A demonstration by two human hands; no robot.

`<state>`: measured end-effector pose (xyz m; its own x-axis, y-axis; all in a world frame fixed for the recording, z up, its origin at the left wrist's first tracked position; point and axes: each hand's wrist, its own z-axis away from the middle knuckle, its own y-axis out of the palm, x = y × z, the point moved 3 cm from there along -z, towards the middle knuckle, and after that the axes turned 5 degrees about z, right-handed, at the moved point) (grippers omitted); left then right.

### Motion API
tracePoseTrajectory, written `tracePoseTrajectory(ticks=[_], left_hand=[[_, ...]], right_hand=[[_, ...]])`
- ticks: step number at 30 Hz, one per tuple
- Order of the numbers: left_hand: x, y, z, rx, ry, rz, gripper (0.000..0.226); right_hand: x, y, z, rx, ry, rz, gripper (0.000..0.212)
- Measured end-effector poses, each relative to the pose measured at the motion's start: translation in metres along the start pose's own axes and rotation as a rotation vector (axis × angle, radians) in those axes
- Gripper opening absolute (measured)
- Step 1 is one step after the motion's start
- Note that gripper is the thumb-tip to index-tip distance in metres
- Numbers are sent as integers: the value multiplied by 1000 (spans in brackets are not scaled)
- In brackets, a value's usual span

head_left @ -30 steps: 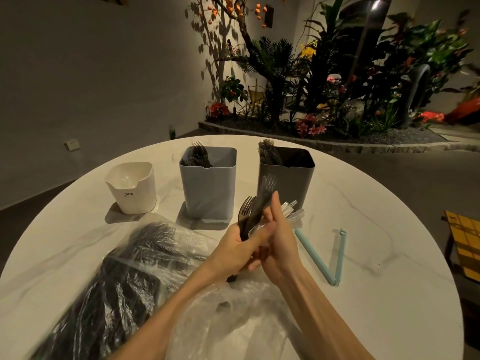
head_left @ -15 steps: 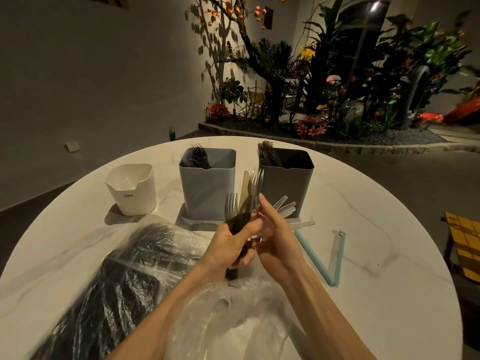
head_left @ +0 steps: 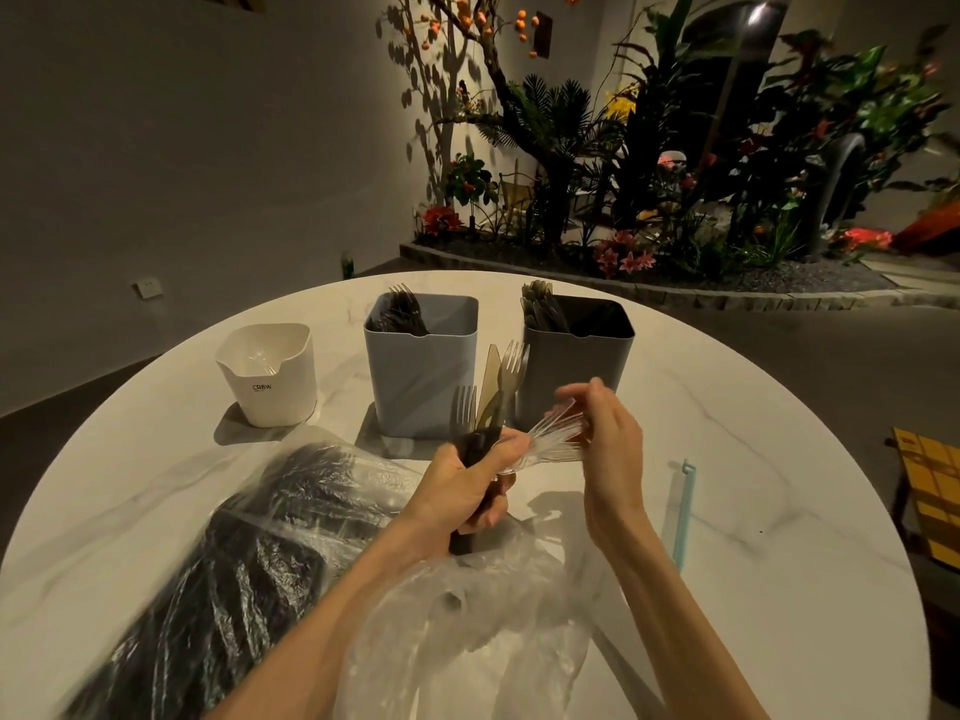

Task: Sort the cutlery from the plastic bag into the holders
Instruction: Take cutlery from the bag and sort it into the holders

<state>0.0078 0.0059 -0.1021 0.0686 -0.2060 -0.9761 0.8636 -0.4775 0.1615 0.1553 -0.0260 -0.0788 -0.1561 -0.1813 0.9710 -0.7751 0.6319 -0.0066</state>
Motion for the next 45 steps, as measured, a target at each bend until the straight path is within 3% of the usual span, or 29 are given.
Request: tracePoseTrajectory(ticks=[5, 10, 15, 23, 30, 35, 45], left_hand=[[0, -5, 0, -10, -31, -72, 45], [-1, -4, 0, -11, -17, -50, 47], [-1, -7, 0, -115, 11, -28, 48], [-4, -7, 1, -151, 31, -63, 44], [-2, -12, 1, -238, 87, 36, 34], [4, -16, -2, -350, 33, 21, 35], [3, -14, -3, -311, 53, 29, 42]], right_hand=[[-10, 7, 2, 54, -2, 175, 41], [-13, 5, 2, 89, 11, 255, 26], [-12, 11, 11, 124, -137, 482, 15], [-9, 9, 8, 305, 74, 215, 26], [-9, 10, 12, 397, 57, 320, 26], [-14, 26, 22, 329, -7, 418, 23], [-8, 27, 27, 293, -5, 166, 13]])
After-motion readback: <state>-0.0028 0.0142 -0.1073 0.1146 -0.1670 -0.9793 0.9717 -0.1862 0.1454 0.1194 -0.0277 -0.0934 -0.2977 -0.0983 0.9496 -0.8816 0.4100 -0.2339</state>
